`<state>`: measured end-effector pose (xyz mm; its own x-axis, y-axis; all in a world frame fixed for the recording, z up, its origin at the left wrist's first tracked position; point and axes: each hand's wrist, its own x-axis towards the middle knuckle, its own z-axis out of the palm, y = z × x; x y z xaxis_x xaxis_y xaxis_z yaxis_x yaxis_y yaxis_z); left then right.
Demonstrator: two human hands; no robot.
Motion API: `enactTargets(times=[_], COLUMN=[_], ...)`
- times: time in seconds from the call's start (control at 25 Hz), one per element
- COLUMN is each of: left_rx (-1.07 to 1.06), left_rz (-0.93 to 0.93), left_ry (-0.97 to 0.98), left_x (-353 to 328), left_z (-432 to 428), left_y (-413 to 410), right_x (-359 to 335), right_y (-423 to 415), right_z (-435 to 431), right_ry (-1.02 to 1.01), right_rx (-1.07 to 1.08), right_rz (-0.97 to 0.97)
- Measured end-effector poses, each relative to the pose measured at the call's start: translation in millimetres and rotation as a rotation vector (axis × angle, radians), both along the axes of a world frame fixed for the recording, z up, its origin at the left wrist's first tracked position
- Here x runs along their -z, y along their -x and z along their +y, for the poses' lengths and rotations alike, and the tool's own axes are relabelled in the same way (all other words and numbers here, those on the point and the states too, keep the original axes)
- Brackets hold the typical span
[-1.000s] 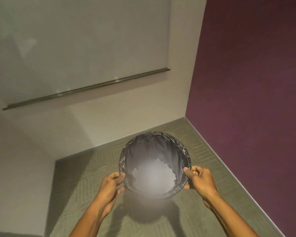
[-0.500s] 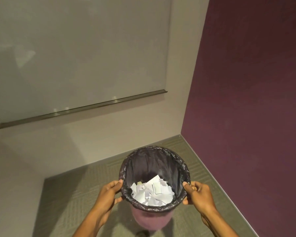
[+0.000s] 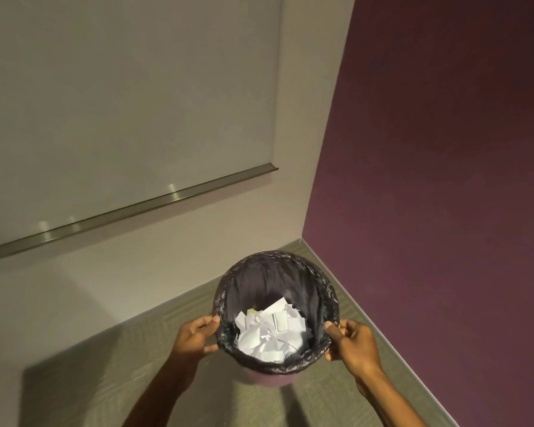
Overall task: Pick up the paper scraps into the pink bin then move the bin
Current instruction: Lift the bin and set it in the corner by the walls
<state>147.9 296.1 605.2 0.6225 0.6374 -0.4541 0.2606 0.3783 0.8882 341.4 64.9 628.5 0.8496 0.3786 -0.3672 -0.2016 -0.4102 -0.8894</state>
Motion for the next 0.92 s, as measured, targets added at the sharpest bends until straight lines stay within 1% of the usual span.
enactTargets(times=[0.12, 0.28, 0.44, 0.64, 0.76, 0.88, 0.92], left_rx=[0.029, 0.034, 0.072, 0.125, 0.09, 0.061, 0.068], left_rz=[-0.017, 0.02, 0.043, 0.16, 0.21, 0.244, 0.271], left_ry=[-0.007, 0.009, -0.025, -0.119, -0.104, -0.124, -0.118], left_x=[-4, -2, 9, 27, 45, 40, 69], left_z=[25, 47, 66, 81, 91, 94, 111], left_y=[-40, -95, -151, -227, -273, -286, -315], right_x=[0, 11, 30, 58, 76, 70, 96], right_y=[-27, -75, -133, -213, -256, -263, -290], right_z=[15, 29, 43, 56, 62, 73, 86], right_ry=[0.008, 0.032, 0.055, 0.144, 0.177, 0.2, 0.233], right_rx=[0.037, 0.073, 0.087, 0.011, -0.02, -0.019, -0.005], right_rz=[-0.02, -0.024, -0.013, 0.006, 0.007, -0.031, -0.013])
